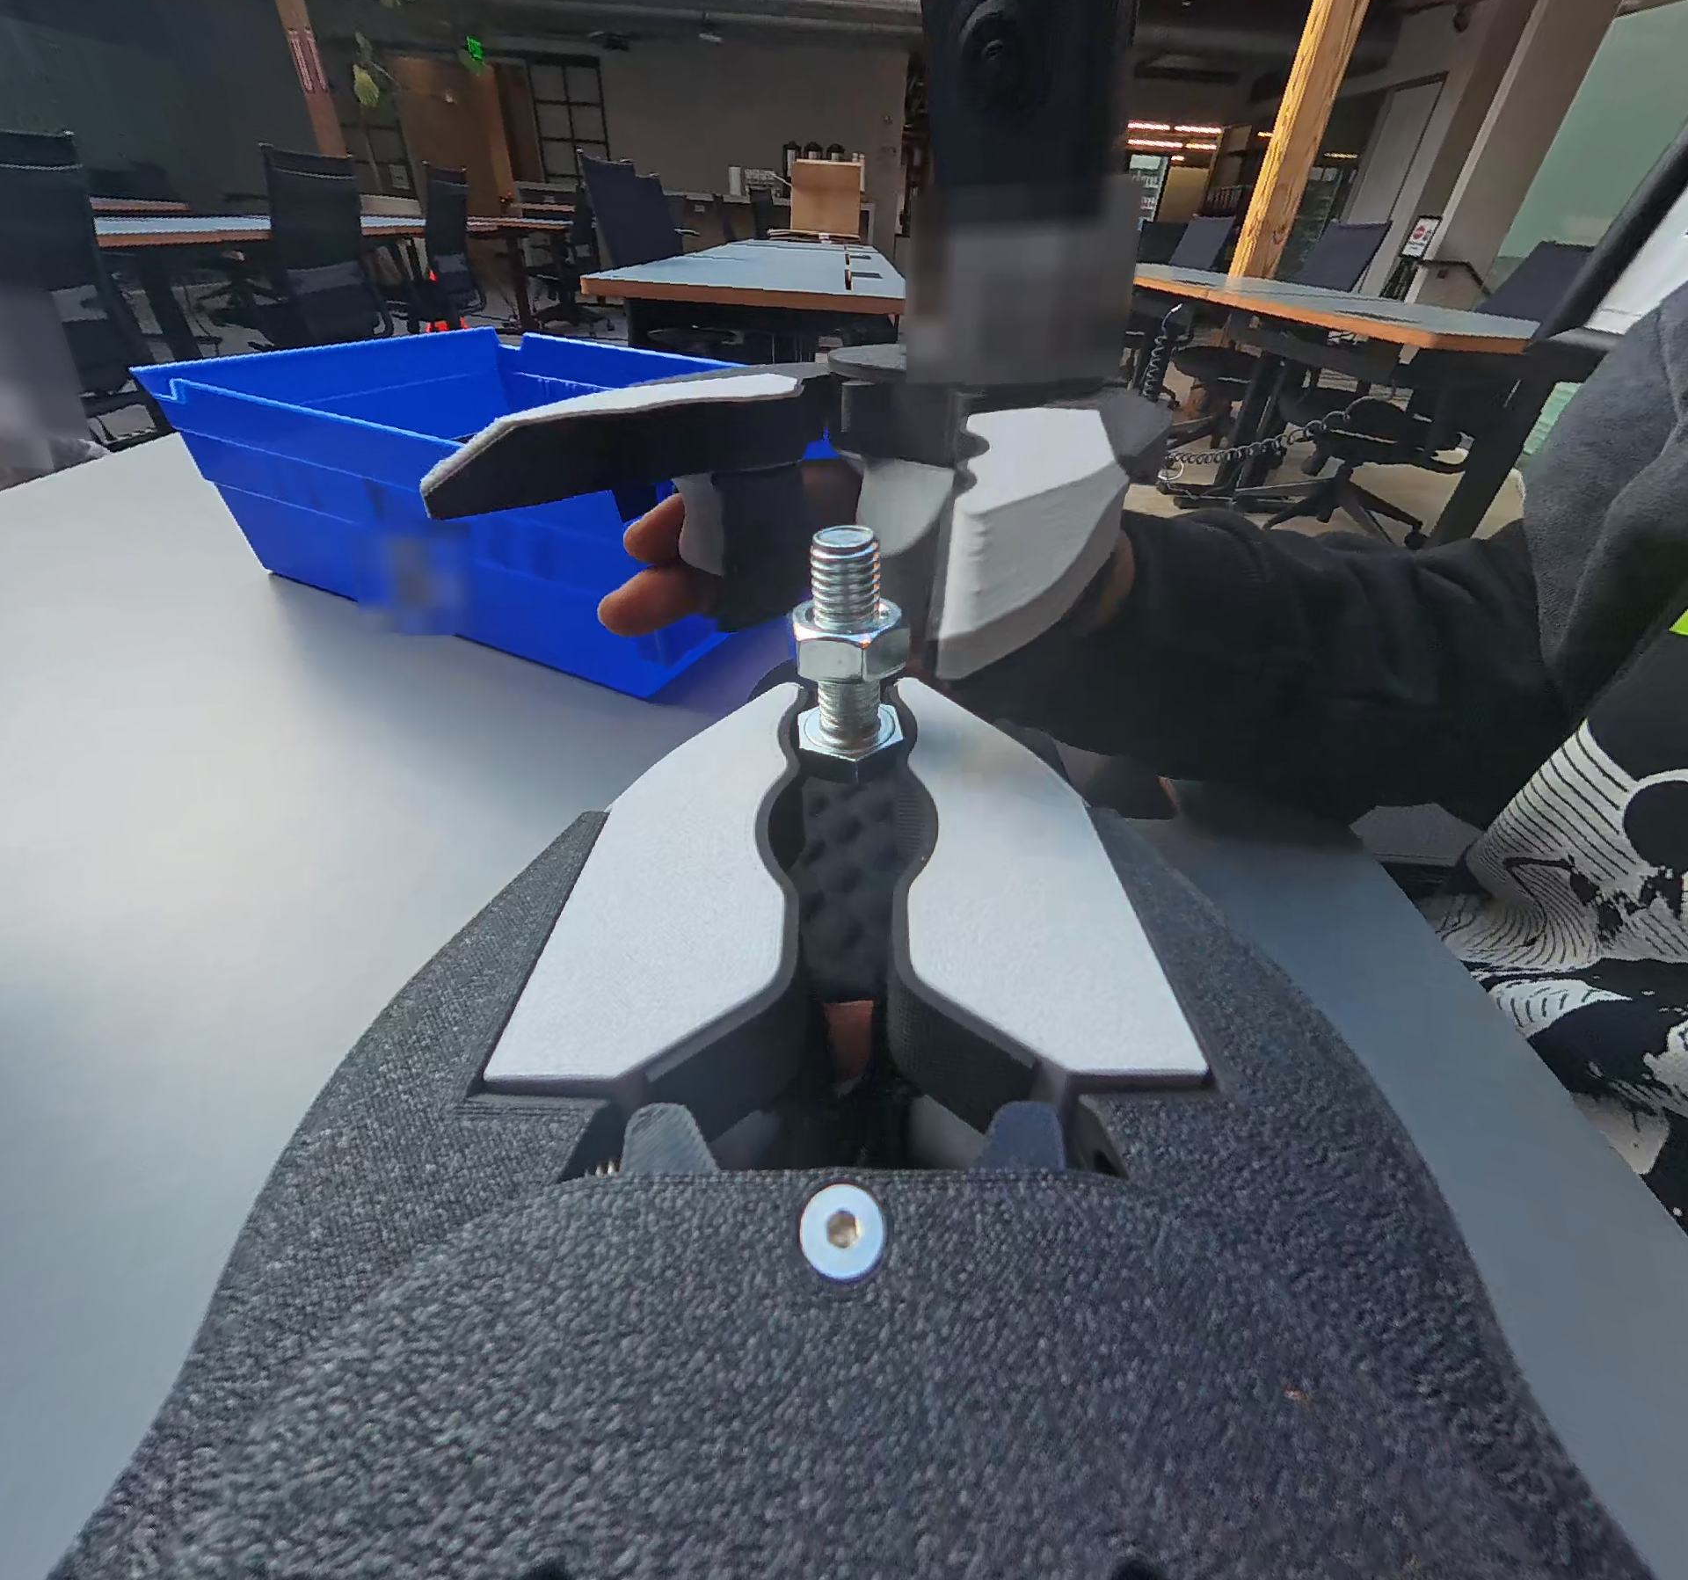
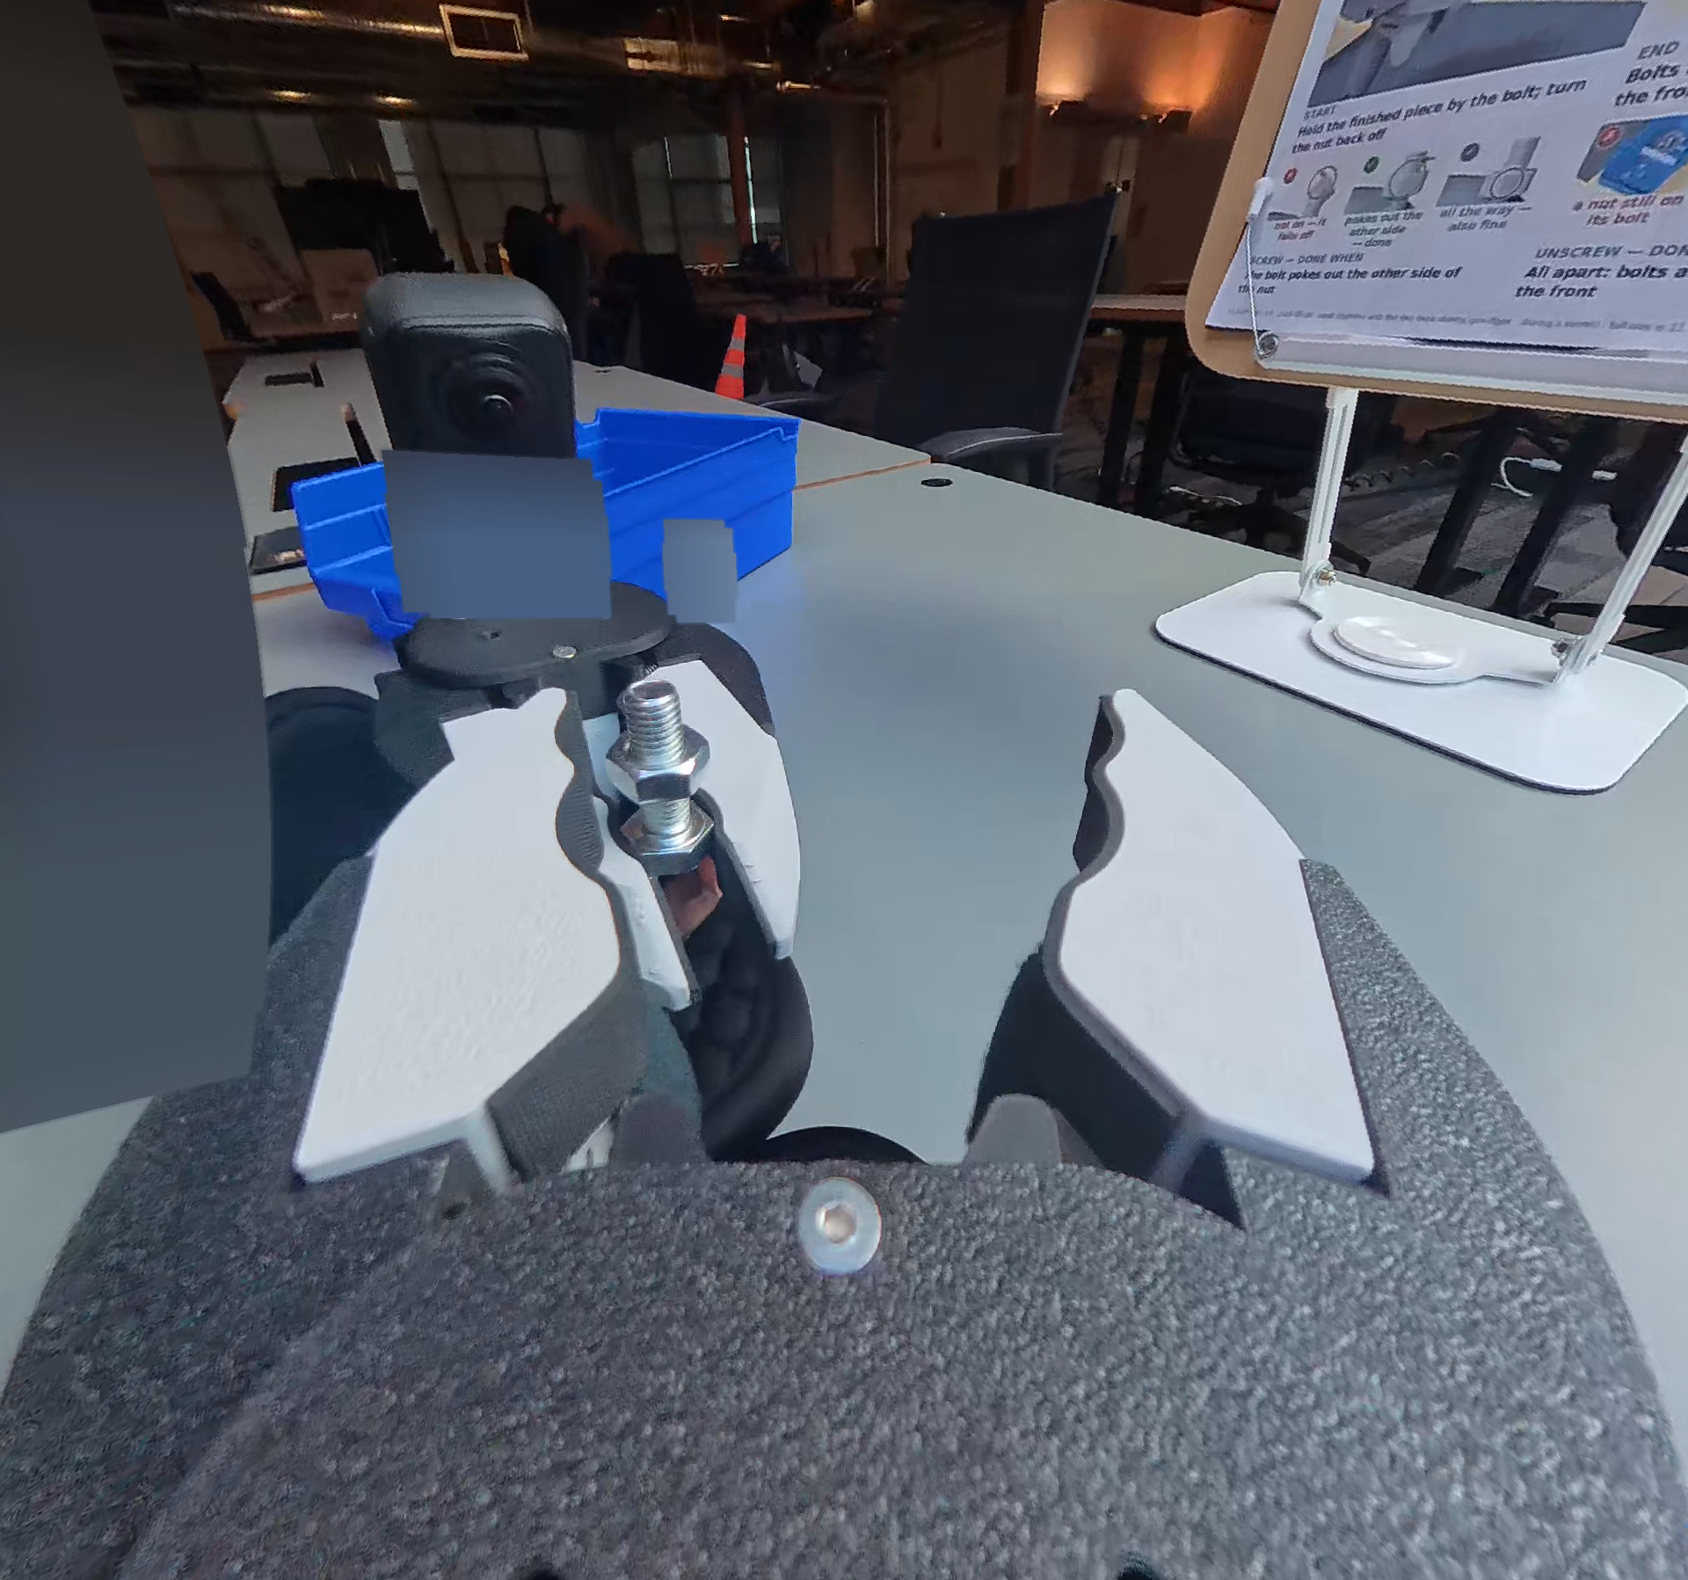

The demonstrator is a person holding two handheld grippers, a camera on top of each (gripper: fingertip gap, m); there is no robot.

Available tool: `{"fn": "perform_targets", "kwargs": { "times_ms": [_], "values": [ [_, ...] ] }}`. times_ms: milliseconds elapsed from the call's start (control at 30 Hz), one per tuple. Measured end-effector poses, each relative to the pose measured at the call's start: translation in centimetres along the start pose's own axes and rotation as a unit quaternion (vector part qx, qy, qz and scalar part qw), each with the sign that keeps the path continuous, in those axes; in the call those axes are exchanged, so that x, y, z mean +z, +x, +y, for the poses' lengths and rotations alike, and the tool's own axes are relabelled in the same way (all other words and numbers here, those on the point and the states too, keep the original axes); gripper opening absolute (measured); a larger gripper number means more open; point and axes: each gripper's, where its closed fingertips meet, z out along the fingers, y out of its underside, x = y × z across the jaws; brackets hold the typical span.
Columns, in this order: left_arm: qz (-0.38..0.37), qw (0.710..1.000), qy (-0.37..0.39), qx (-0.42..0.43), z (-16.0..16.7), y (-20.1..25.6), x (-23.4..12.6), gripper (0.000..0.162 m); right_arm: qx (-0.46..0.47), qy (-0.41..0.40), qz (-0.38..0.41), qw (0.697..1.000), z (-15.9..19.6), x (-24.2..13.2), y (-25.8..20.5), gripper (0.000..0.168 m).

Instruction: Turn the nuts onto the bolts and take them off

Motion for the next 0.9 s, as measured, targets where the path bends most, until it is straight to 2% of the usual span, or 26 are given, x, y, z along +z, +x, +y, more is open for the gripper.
{"fn": "perform_targets", "kwargs": {
  "times_ms": [233, 433, 533, 633, 667, 700, 800, 900],
  "values": [
    [0.002, 1.0, -0.003, -0.002, 0.1, 0.0, 0.0, 0.014, -0.028, -0.021, 0.01, 0.999, 0.6, 0.0, 0.2, 0.099],
    [0.003, 1.0, 0.007, -0.012, -0.2, -0.1, -0.2, 0.014, -0.004, -0.006, 0.019, 1.0, 0.4, -1.7, 1.1, 0.095],
    [0.004, 1.0, 0.01, -0.011, -0.2, -0.1, -0.2, 0.014, -0.002, -0.003, 0.048, 0.999, 0.6, -2.8, 2.2, 0.07],
    [0.003, 1.0, 0.01, -0.012, -0.2, -0.1, -0.2, 0.014, -0.013, 0.01, 0.048, 0.999, 0.5, -3.6, 2.0, 0.03],
    [0.003, 1.0, 0.01, -0.013, -0.2, -0.2, -0.2, 0.014, -0.016, 0.018, 0.04, 0.999, 0.3, -3.7, 1.6, 0.027],
    [0.002, 1.0, 0.011, -0.013, -0.2, -0.2, -0.3, 0.014, -0.018, 0.023, 0.03, 0.999, 0.0, -3.7, 1.1, 0.029],
    [0.001, 1.0, 0.009, -0.012, -0.2, -0.2, -0.2, 0.014, -0.004, 0.035, -0.009, 0.999, -0.8, -3.0, -0.5, 0.063],
    [0.001, 1.0, 0.001, -0.004, 0.0, -0.1, -0.1, 0.014, 0.007, 0.022, -0.022, 1.0, -0.8, -1.6, -1.4, 0.078]
  ]
}}
